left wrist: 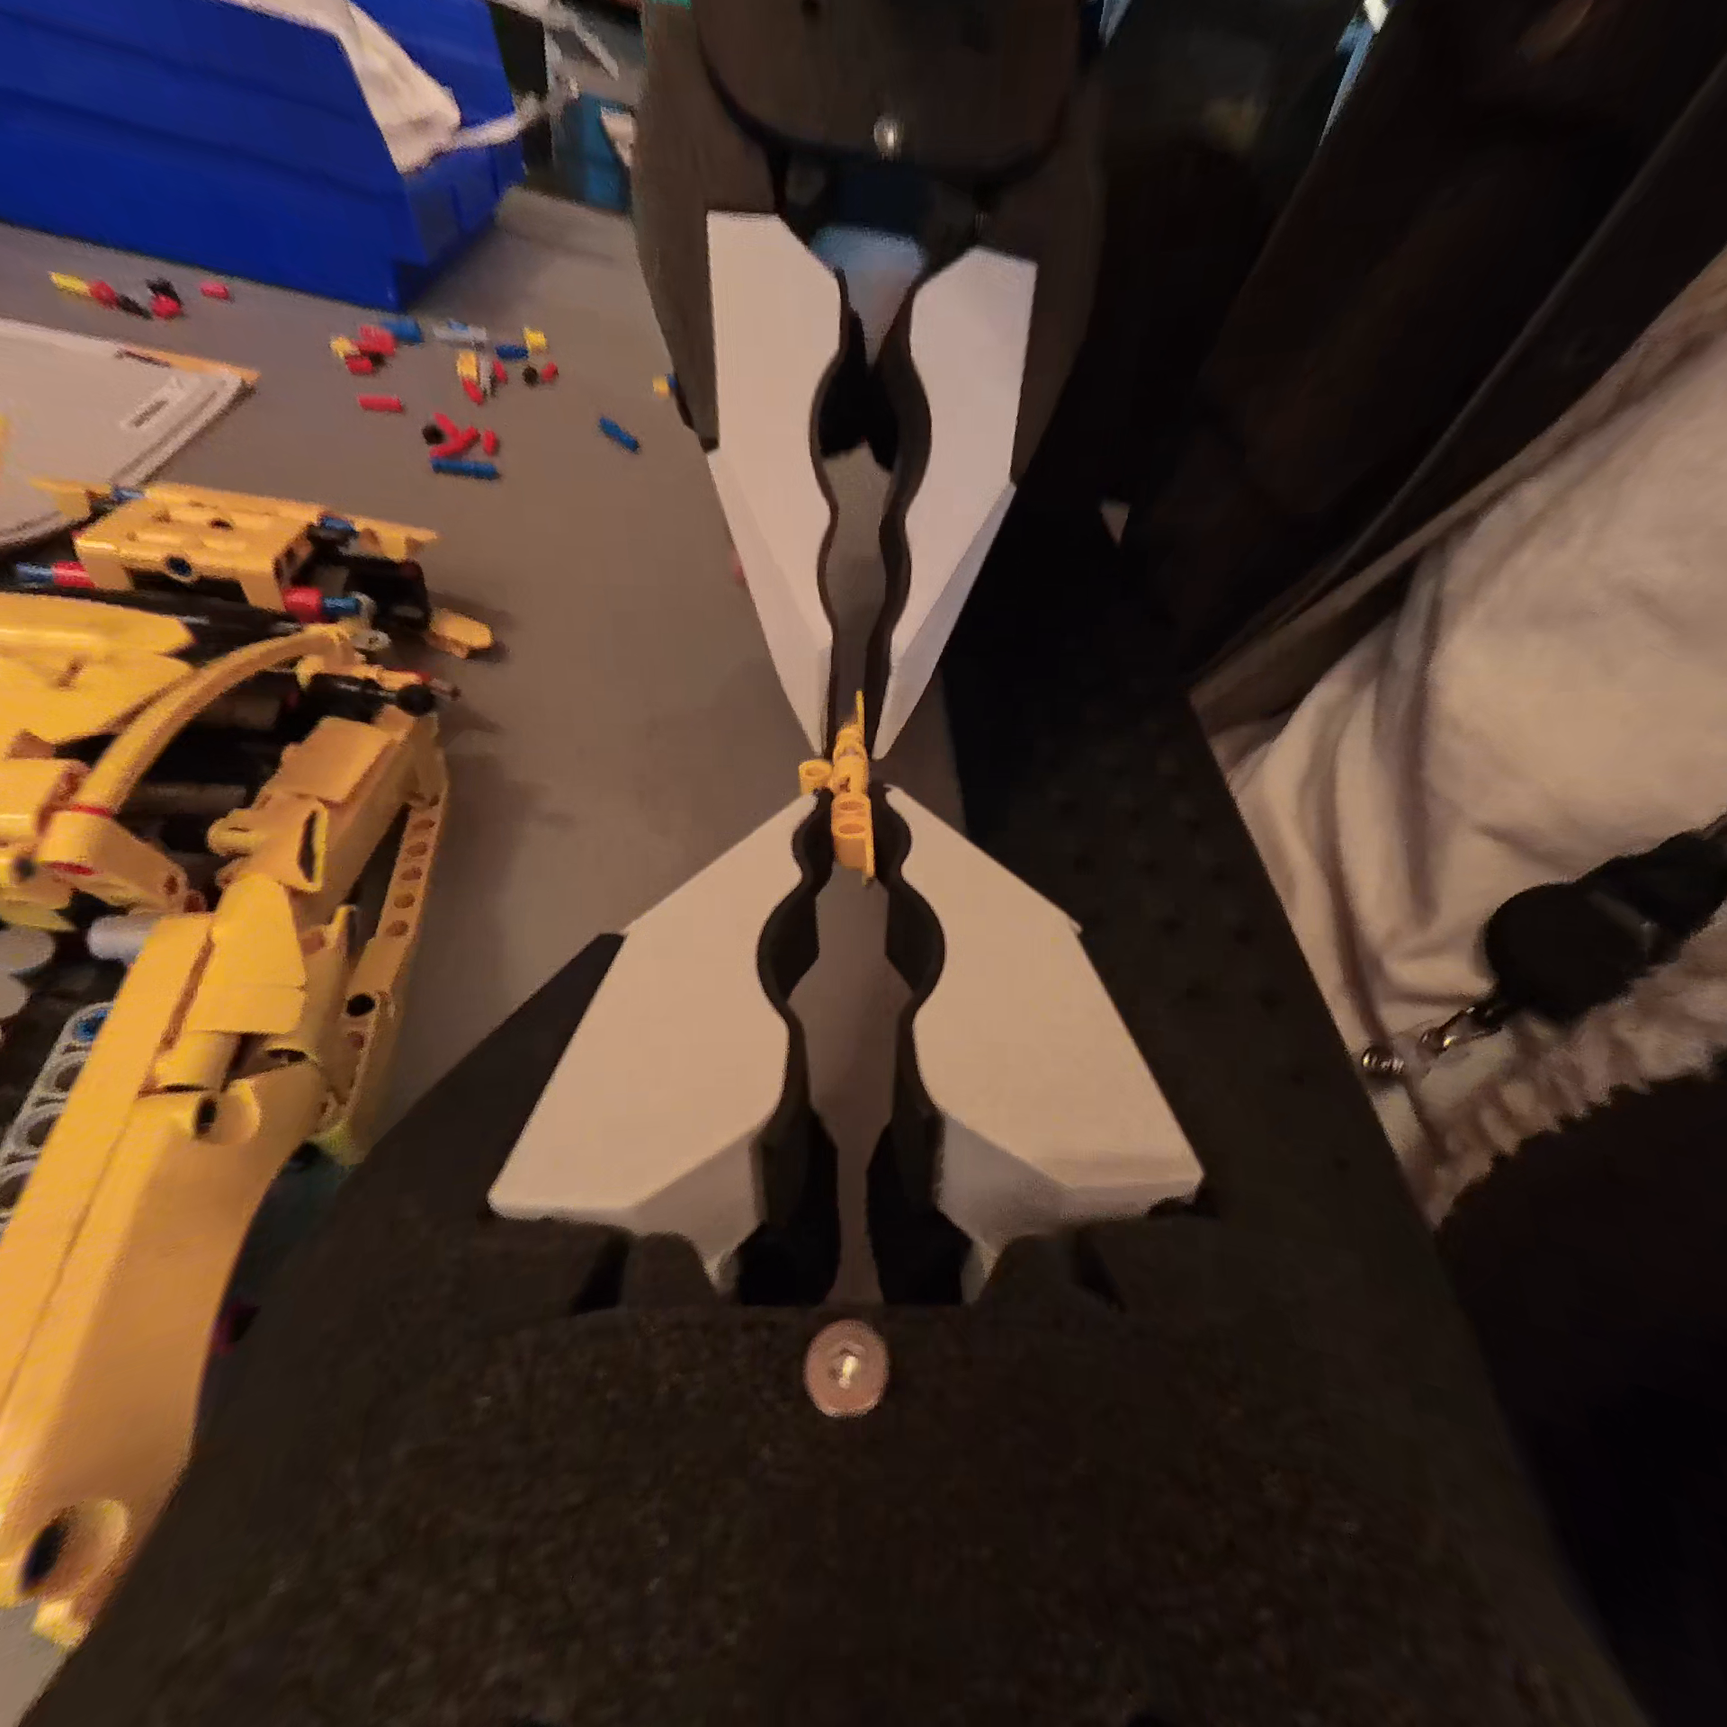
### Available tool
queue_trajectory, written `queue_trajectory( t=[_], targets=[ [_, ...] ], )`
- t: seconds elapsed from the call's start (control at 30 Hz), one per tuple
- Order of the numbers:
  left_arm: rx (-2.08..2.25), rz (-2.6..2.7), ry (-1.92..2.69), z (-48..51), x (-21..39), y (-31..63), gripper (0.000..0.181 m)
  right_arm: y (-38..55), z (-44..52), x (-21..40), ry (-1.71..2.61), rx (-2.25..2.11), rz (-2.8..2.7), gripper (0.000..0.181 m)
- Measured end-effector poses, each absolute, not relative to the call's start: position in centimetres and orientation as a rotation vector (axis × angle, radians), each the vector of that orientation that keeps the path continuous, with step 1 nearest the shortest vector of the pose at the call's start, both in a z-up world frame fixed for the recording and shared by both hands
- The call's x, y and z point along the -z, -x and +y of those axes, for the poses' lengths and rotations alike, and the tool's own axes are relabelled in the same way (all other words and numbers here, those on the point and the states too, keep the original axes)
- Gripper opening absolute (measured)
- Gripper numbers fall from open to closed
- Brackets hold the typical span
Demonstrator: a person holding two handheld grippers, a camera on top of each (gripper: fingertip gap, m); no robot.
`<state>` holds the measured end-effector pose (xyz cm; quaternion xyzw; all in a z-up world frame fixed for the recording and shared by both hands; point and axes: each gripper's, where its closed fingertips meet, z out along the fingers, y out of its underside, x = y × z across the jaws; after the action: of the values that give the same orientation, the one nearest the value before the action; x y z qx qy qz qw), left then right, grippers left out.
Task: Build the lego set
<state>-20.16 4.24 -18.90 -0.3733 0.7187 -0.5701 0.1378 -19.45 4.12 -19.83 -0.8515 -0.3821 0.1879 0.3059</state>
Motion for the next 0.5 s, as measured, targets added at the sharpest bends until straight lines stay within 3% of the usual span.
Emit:
queue_trajectory(
  t=[0.5],
  targets=[
    [1.268, 2.348, 1.150, 4.0, 23.7, 20.5, 0.007, 19.5, 3.7, 24.4, 2.302, -0.457, -1.081, 0.007]
  ],
)
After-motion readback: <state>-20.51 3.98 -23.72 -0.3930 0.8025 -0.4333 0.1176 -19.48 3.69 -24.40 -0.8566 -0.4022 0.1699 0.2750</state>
